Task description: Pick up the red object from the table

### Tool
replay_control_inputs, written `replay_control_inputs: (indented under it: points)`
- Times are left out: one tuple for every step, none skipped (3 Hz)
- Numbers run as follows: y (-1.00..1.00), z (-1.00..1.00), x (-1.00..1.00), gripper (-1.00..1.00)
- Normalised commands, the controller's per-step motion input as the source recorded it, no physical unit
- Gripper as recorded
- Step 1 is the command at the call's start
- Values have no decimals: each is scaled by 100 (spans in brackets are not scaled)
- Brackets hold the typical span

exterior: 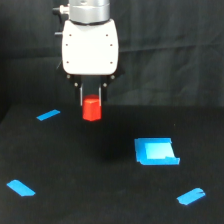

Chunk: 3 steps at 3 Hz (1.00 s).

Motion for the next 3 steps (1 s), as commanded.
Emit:
replay_control_inputs:
  points:
    - [5,-4,3,-98]
    - [6,-4,3,-98]
    - [5,-4,3,-98]
